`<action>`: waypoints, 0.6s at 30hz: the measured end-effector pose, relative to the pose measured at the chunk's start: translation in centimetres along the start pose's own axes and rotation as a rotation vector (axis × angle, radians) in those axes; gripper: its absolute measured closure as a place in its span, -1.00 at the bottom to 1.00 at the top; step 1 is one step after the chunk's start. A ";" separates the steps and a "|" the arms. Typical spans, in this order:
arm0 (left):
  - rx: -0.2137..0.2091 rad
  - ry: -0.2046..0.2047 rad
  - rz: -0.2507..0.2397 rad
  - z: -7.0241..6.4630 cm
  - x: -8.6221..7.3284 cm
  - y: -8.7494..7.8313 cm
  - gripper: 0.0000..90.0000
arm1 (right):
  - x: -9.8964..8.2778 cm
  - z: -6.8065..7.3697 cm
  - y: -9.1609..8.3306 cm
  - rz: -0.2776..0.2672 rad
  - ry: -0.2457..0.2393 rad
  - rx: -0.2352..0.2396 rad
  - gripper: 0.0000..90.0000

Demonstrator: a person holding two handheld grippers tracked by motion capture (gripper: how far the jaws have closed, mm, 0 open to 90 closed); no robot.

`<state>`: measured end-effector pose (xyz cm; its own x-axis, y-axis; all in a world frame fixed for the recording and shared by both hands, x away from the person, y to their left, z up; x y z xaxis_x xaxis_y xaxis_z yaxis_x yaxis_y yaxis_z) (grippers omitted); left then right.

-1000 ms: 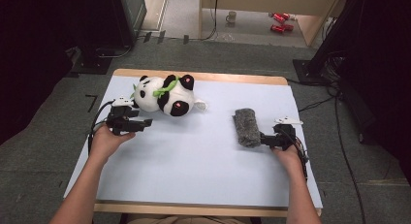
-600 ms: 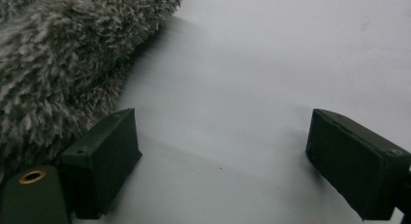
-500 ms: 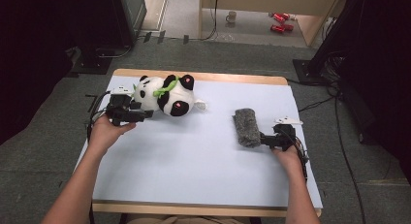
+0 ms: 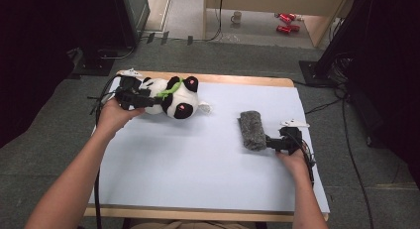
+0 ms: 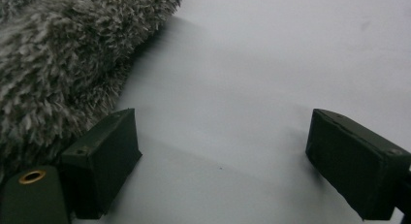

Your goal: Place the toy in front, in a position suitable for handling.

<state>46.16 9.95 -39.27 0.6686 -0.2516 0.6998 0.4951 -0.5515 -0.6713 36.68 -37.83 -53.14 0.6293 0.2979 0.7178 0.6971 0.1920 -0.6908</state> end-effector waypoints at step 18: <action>0.063 0.054 0.048 0.0 3.6 3.2 -0.11 | 0.0 0.0 0.0 0.000 -0.002 0.000 -0.75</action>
<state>50.15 7.27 -38.95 0.6626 -0.3202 0.6771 0.4980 -0.4869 -0.7176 36.69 -37.84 -53.14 0.6284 0.2996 0.7179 0.6973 0.1920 -0.6905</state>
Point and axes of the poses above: each handheld gripper's, and its own axes: y roughly forward along the jaws, x roughly out of its top, z roughly to its left, the point moved 4 cm from there along y, roughly forward along the jaws, and after that the axes turned 9 degrees about -y, right-handed, at the moved point
